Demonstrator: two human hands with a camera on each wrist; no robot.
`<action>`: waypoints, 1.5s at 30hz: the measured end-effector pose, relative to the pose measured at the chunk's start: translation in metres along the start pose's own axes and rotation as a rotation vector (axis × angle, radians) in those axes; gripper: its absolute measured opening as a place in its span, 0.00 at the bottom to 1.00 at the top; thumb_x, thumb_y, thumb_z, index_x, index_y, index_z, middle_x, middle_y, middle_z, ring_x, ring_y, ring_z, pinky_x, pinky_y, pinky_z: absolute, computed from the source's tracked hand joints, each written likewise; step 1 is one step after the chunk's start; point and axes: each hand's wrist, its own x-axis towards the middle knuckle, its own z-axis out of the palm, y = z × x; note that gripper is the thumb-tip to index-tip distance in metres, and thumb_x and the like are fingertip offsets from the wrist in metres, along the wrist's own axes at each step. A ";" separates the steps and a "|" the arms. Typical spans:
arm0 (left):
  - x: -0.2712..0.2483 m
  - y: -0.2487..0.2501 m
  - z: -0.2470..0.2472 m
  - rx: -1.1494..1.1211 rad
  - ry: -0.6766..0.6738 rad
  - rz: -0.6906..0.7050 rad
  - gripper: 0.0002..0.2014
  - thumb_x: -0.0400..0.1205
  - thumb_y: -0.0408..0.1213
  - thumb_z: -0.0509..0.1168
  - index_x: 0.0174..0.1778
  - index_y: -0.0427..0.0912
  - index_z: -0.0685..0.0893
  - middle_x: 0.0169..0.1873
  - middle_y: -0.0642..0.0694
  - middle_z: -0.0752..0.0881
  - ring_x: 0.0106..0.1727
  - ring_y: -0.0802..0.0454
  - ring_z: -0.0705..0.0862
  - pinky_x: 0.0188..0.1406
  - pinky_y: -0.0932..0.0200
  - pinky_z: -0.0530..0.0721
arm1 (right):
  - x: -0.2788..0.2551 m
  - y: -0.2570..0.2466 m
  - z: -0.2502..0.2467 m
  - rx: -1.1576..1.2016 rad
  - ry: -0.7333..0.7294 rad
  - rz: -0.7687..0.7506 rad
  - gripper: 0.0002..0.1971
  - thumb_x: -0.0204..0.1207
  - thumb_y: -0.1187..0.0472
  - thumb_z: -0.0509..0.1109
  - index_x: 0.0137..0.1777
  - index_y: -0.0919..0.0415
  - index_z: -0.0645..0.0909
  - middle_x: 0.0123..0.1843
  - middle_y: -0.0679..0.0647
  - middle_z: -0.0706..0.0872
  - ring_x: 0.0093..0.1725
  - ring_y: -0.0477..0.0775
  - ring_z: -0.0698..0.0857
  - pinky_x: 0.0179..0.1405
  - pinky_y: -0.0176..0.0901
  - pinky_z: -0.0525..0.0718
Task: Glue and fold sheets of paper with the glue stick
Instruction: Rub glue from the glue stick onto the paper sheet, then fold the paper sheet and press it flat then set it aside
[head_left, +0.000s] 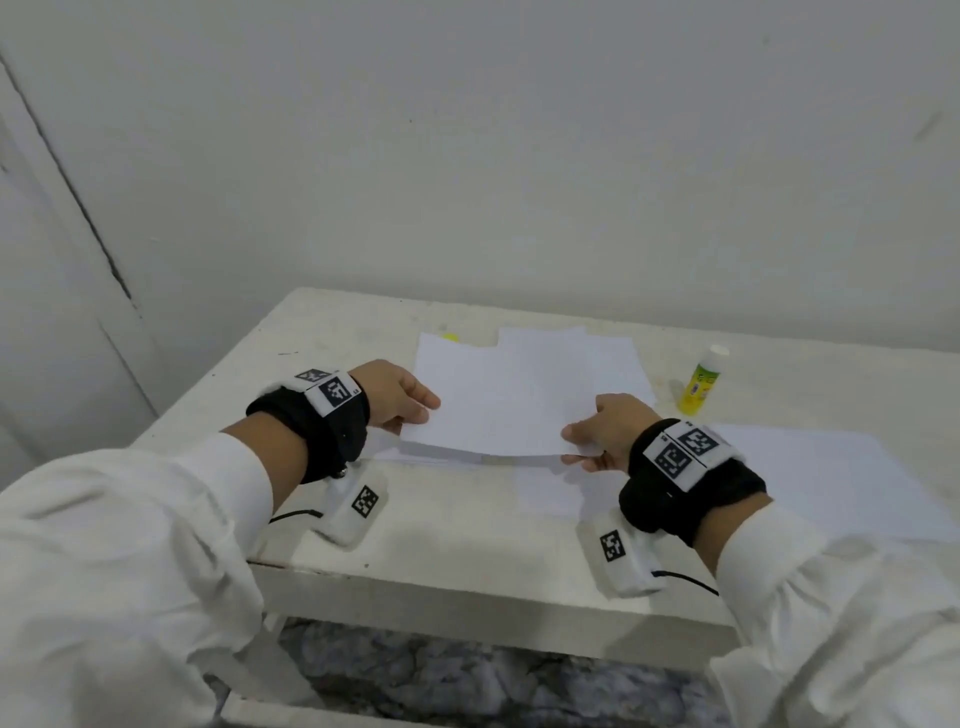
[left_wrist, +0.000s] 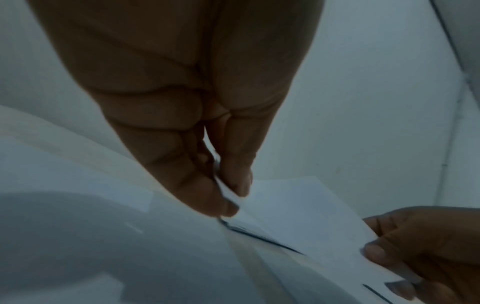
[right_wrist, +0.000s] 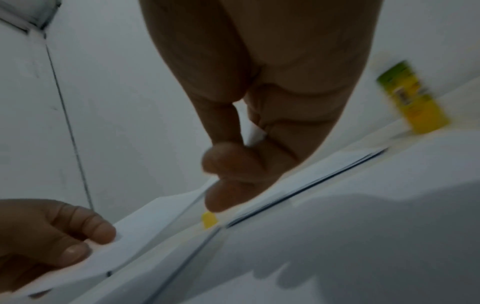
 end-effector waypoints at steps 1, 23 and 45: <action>0.001 0.011 0.014 0.018 -0.037 0.014 0.09 0.77 0.24 0.70 0.50 0.40 0.87 0.32 0.47 0.82 0.23 0.59 0.79 0.24 0.73 0.81 | -0.001 0.008 -0.015 -0.008 0.023 0.014 0.20 0.77 0.73 0.69 0.66 0.61 0.69 0.63 0.66 0.81 0.34 0.58 0.87 0.17 0.38 0.81; 0.004 0.056 0.115 0.311 -0.266 -0.005 0.08 0.74 0.28 0.75 0.43 0.42 0.85 0.26 0.47 0.82 0.13 0.63 0.75 0.19 0.71 0.77 | -0.017 0.067 -0.092 -0.252 0.100 0.240 0.15 0.73 0.70 0.74 0.57 0.73 0.79 0.42 0.67 0.85 0.41 0.65 0.84 0.60 0.65 0.83; 0.005 0.059 0.121 0.462 -0.242 -0.008 0.09 0.74 0.31 0.76 0.48 0.44 0.87 0.30 0.51 0.81 0.28 0.59 0.80 0.18 0.73 0.76 | -0.012 0.059 -0.100 -0.654 0.091 0.188 0.11 0.72 0.60 0.77 0.38 0.64 0.78 0.34 0.56 0.83 0.36 0.55 0.81 0.30 0.40 0.75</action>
